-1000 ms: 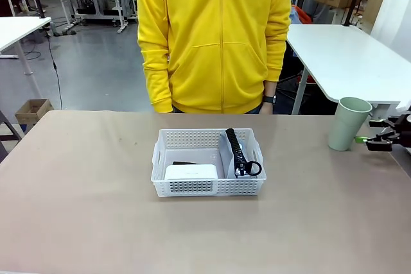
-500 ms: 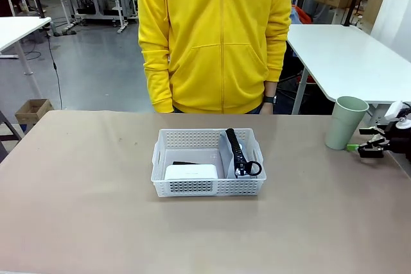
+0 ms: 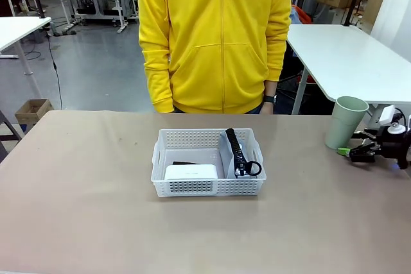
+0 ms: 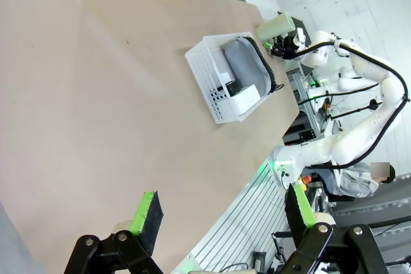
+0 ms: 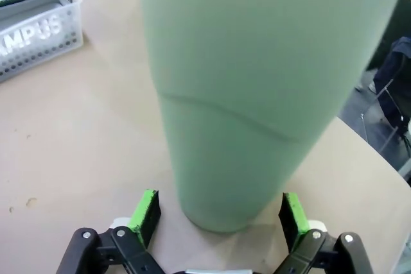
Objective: Efficiently arrange items inside the basket to fit them all.
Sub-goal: Pick up the Reusable plastic cup and place it inside the Organizing basket.
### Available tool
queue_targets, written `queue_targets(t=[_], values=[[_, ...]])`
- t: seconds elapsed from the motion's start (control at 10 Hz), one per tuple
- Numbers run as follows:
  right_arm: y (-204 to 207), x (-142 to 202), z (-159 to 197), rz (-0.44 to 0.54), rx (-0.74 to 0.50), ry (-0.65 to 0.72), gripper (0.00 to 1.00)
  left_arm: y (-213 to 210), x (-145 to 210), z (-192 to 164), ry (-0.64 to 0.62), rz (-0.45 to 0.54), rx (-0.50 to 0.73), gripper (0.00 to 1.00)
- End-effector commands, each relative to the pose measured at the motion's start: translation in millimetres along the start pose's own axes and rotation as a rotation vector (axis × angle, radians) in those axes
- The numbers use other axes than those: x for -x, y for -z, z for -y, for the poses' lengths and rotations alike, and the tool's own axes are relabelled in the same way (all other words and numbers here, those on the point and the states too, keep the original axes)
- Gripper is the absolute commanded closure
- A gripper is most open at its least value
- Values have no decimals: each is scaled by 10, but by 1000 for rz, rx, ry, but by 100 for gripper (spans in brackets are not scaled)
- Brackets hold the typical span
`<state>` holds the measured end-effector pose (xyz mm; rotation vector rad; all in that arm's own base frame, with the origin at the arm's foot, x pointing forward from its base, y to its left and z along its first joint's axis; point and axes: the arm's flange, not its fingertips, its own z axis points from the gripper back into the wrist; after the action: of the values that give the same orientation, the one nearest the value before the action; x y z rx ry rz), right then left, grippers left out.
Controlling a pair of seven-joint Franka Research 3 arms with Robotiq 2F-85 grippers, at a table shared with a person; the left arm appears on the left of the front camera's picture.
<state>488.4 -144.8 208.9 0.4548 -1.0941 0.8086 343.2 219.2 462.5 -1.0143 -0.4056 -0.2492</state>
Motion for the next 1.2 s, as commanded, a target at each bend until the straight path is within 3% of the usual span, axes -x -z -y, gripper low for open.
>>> queue_targets(t=[0.0,0.5,0.9,1.1], values=[[152,162,-5,84,8,23,0,10,14,31,-2,-2,-11,0],[163,28,73,326,33,134,0,10,14,31,-2,-2,-11,0],[-41,-133,57,403,32,120,0,10,14,31,-2,-2,-11,0],[-115,-191,52,451,-25,128,0,10,14,31,-2,-2,-11,0]])
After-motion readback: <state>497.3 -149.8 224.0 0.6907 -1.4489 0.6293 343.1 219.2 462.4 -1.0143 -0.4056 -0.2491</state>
